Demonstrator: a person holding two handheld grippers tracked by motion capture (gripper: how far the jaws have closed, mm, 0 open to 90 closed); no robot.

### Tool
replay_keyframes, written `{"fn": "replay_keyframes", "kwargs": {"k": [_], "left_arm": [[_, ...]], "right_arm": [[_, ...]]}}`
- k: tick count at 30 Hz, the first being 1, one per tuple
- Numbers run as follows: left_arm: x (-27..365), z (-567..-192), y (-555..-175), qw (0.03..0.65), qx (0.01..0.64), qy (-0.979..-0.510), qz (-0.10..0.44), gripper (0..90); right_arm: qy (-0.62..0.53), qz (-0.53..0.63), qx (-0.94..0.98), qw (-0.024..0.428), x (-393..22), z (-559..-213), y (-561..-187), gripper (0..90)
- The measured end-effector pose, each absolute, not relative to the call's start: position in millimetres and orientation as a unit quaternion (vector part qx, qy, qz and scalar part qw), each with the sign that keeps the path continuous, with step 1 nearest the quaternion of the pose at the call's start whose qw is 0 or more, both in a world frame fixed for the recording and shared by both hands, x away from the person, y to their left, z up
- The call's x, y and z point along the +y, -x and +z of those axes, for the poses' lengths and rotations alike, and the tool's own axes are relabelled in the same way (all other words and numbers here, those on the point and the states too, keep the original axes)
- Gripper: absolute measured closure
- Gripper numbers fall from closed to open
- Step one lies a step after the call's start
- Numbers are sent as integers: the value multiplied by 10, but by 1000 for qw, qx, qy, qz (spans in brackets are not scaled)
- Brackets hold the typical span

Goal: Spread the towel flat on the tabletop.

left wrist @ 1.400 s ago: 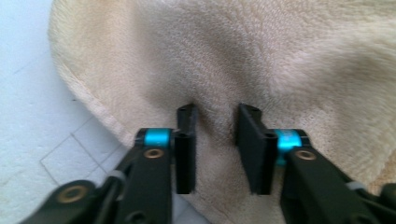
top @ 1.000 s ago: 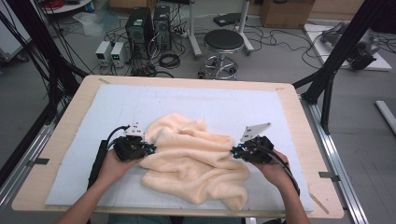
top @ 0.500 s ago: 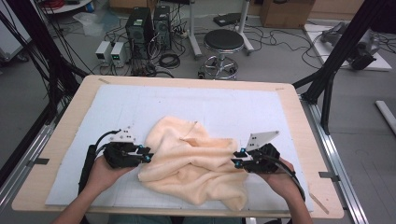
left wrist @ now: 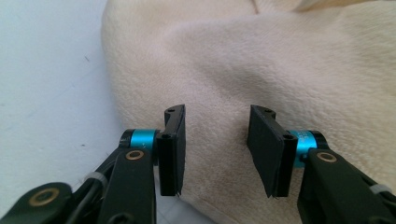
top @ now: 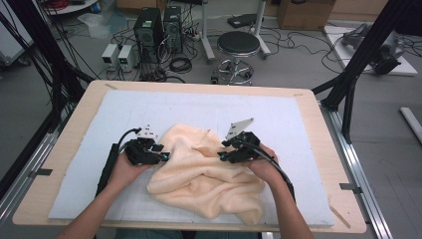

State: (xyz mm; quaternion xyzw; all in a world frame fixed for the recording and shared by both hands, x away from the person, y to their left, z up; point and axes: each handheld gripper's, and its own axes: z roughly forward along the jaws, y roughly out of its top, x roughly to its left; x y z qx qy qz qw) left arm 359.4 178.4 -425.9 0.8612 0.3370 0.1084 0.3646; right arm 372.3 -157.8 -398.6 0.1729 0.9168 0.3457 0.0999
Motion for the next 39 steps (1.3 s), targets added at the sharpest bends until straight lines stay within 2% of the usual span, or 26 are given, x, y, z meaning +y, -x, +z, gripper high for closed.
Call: {"fn": "replay_keyframes", "kwargs": {"k": [3,4,7,11,16,18,20,25,27,29,32,37,39], "left_arm": [[1779,-4301,-3624,369,334,-862,98,665],[1772,-4299,-3618,370,331,-862,99,710],[1760,-4295,-3603,366,326,-865,110,793],[1765,-4285,-3597,363,325,-866,109,824],[1781,-4239,-3563,368,326,-865,104,837],[1788,-4211,-3549,374,324,-862,106,826],[1811,-4189,-3548,380,330,-857,108,754],[1909,-4132,-3629,401,362,-833,115,649],[1933,-4110,-3672,415,365,-825,121,640],[1933,-4115,-3715,421,372,-819,122,608],[1922,-4163,-3808,396,379,-827,124,541],[1865,-4185,-3980,394,389,-824,123,525],[1825,-4213,-4060,374,394,-832,114,517]], "right_arm": [[-178,334,923,66,-1569,-4067,-3794,824],[-187,332,922,65,-1591,-4062,-3797,843],[-213,339,912,85,-1760,-3978,-3775,852],[-267,345,893,110,-2146,-3921,-3726,852],[-323,323,885,92,-2533,-4055,-3673,812],[-340,320,880,89,-2602,-4099,-3673,726],[-340,330,876,90,-2626,-4077,-3667,668],[-300,364,871,135,-2541,-3901,-3584,621],[-275,368,876,144,-2462,-3862,-3566,609],[-248,381,880,140,-2369,-3837,-3555,585],[-223,368,894,123,-2210,-3844,-3602,542],[-201,345,910,109,-2015,-3983,-3717,544],[-211,334,913,105,-1982,-4047,-3769,590]]}}
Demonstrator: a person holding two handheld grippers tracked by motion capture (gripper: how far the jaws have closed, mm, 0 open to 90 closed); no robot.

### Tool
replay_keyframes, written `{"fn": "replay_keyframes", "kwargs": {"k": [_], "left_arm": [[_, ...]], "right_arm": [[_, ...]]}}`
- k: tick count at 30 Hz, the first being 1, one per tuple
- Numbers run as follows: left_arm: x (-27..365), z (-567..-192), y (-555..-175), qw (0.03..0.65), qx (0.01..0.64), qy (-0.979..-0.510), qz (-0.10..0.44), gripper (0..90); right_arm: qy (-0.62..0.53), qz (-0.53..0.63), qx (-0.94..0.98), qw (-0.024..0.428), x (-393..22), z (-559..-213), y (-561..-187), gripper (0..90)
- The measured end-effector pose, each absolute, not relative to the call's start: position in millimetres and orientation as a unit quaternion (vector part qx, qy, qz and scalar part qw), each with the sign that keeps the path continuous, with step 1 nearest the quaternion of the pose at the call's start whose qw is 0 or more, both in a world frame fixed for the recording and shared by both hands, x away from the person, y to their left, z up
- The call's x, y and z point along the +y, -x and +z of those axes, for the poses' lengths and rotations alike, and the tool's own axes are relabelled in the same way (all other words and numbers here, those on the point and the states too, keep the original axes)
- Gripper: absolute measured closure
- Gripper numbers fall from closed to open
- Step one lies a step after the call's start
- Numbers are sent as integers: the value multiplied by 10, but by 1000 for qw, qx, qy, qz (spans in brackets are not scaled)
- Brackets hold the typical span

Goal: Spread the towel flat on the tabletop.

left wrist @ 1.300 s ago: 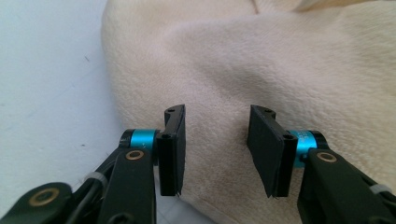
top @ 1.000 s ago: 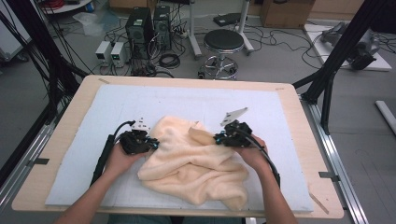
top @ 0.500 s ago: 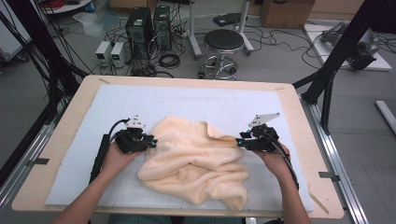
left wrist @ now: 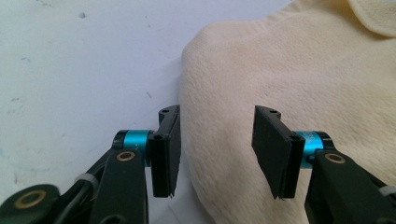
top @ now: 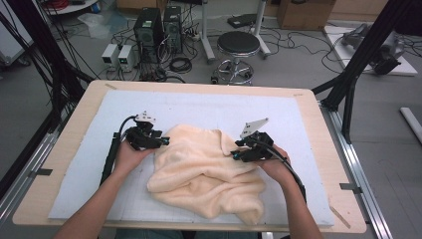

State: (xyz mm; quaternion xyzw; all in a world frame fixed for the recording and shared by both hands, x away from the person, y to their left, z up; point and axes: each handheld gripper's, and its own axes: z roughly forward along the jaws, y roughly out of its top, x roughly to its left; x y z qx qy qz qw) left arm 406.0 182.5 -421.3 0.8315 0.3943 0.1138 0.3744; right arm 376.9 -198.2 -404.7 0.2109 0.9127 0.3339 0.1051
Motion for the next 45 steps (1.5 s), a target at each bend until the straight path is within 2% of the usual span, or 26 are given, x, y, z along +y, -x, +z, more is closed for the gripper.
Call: {"fn": "replay_keyframes", "kwargs": {"k": [2,3,4,6,8,15,27,30,33,34,36,37,38,39,40,41,45], "left_arm": [[1798,-4248,-4120,362,399,-835,113,519],[1786,-4261,-4140,360,402,-835,111,559],[1785,-4269,-4146,362,396,-836,115,657],[1782,-4265,-4144,360,394,-837,123,794],[1797,-4243,-4135,359,396,-836,125,828],[1994,-3976,-4019,400,407,-805,161,838],[2166,-3819,-3790,392,374,-825,162,838],[2179,-3819,-3898,396,384,-818,164,841],[2150,-3720,-4208,395,405,-804,183,849],[2132,-3614,-4406,402,415,-791,200,849],[2081,-3448,-4711,391,419,-785,235,839],[2049,-3369,-4857,376,427,-783,252,771],[2026,-3329,-4952,369,447,-774,254,611],[2018,-3324,-5000,378,455,-772,235,476],[2011,-3368,-4998,384,438,-783,219,473],[2003,-3414,-4987,378,428,-792,216,528],[2010,-3707,-4851,381,428,-800,179,511]], "right_arm": [[-227,327,911,107,-1975,-4071,-3798,691],[-230,326,911,107,-1981,-4082,-3821,751],[-236,322,911,106,-1988,-4087,-3835,797],[-250,320,907,109,-2018,-4090,-3868,835],[-266,329,900,103,-2064,-4075,-3897,846],[-293,379,871,108,-2133,-3859,-3853,855],[-277,368,881,103,-2071,-3822,-3773,855],[-279,368,882,96,-2061,-3832,-3842,859],[-290,365,878,108,-2037,-3727,-4048,869],[-308,374,863,141,-2041,-3521,-4349,869],[-325,382,852,151,-2061,-3440,-4481,859],[-351,387,836,168,-2094,-3344,-4646,790],[-368,378,828,193,-2115,-3279,-4782,644],[-384,364,823,207,-2139,-3257,-4872,607],[-394,362,821,197,-2166,-3272,-4924,571],[-400,359,822,189,-2184,-3333,-4938,558],[-394,337,841,158,-2234,-3615,-4867,529]]}}
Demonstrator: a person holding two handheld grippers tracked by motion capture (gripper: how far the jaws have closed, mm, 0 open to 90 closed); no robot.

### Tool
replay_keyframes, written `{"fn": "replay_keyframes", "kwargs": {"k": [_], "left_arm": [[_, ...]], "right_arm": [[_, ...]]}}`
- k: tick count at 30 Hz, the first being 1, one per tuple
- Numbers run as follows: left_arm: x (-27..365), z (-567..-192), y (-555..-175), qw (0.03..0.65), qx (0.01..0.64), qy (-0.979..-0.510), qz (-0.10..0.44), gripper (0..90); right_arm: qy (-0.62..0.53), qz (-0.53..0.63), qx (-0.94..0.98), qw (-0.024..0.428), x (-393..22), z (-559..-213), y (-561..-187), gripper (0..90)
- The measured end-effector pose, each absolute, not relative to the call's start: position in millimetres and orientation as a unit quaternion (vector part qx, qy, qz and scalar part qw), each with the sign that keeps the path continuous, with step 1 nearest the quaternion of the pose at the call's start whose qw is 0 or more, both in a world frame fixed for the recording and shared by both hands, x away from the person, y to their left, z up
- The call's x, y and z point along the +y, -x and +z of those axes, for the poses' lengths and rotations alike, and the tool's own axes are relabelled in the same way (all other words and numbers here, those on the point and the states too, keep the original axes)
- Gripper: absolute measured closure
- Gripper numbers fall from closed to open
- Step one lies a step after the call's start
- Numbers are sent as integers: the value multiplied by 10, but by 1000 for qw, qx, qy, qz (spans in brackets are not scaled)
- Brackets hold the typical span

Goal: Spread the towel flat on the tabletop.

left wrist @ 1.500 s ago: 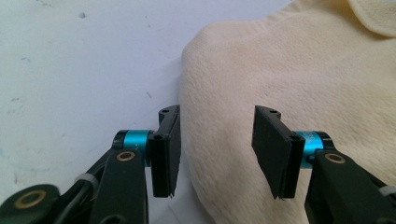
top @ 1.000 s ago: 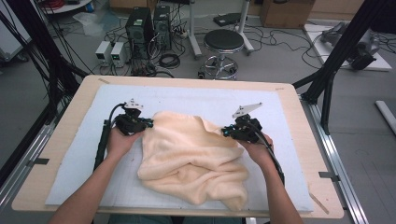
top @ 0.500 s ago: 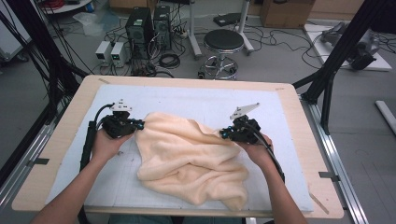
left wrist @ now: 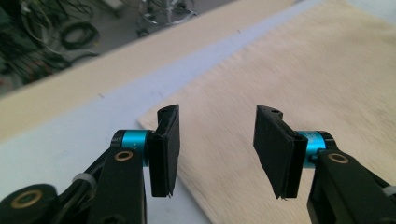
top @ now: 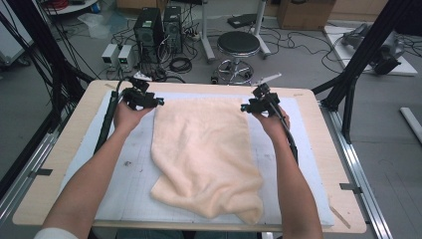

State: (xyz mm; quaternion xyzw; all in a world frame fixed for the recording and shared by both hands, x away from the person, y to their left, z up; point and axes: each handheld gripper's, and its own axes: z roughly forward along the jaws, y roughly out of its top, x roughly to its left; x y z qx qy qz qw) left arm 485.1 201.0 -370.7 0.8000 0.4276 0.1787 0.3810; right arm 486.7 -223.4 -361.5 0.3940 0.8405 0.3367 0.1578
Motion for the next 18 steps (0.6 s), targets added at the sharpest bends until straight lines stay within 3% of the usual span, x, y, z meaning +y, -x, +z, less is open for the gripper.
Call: {"fn": "replay_keyframes", "kwargs": {"k": [1,11,18], "left_arm": [[2002,-3775,-4796,378,424,-805,169,512],[2028,-4088,-4140,371,386,-833,142,498],[2078,-4186,-3834,364,370,-845,126,512]], "right_arm": [[-396,338,843,137,-2247,-3680,-4836,527],[-315,356,869,135,-2243,-3906,-4086,523],[-292,341,886,116,-2301,-4066,-3817,516]]}}
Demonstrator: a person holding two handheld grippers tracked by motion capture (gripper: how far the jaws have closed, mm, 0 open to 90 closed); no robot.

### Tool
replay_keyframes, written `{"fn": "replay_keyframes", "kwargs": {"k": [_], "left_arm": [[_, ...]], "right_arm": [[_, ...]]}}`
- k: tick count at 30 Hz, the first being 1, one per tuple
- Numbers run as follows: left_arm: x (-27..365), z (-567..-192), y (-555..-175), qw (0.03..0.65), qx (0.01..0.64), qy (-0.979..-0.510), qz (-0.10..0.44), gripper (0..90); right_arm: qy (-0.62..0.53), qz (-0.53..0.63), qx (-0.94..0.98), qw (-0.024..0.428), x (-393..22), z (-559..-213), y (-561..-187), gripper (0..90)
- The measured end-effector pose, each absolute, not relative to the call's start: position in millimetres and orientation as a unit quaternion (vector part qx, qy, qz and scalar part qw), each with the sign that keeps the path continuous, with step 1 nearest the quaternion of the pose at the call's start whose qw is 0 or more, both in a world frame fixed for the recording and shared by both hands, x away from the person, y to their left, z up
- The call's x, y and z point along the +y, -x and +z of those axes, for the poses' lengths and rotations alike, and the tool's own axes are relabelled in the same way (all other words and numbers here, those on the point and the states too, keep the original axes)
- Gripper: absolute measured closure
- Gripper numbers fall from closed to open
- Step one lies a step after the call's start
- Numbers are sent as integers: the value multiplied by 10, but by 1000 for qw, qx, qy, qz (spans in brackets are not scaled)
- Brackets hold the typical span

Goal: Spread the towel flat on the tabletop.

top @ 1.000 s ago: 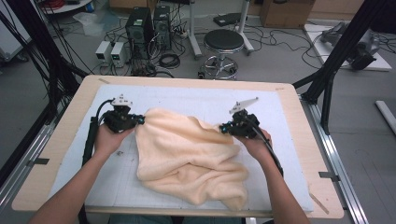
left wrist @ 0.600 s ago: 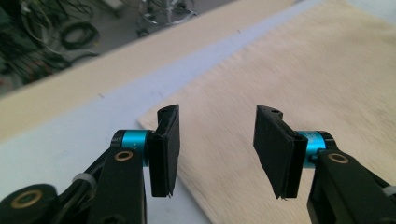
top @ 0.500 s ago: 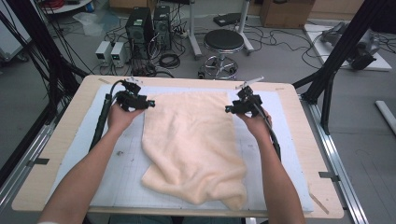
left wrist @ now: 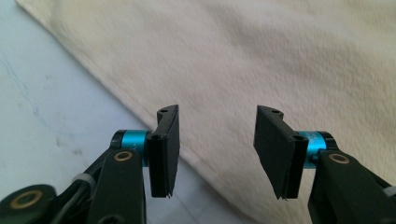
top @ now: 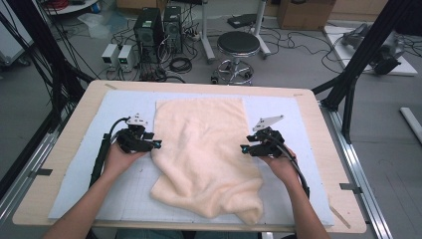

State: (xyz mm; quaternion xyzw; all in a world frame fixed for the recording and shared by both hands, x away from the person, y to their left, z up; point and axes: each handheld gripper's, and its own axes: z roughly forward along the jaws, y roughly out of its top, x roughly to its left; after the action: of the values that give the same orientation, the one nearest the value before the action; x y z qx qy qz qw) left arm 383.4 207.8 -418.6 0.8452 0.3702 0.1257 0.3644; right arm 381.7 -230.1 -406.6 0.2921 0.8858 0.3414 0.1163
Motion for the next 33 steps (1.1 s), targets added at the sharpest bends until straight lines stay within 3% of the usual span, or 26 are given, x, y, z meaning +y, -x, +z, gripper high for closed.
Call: {"fn": "replay_keyframes", "kwargs": {"k": [5,11,13,25,33], "left_arm": [[2029,-4255,-3856,348,366,-854,121,573],[1997,-4308,-3896,340,376,-851,136,823],[1998,-4310,-3918,344,383,-847,133,862],[2072,-4285,-4222,329,427,-829,149,877],[2177,-4116,-4374,334,446,-815,159,877]], "right_arm": [[-288,329,892,116,-2244,-4130,-3850,541],[-316,323,887,95,-2234,-4297,-3991,593],[-322,327,884,92,-2232,-4299,-4013,595],[-310,320,889,110,-2150,-4296,-4042,609],[-320,317,887,97,-2122,-4289,-4018,629]]}}
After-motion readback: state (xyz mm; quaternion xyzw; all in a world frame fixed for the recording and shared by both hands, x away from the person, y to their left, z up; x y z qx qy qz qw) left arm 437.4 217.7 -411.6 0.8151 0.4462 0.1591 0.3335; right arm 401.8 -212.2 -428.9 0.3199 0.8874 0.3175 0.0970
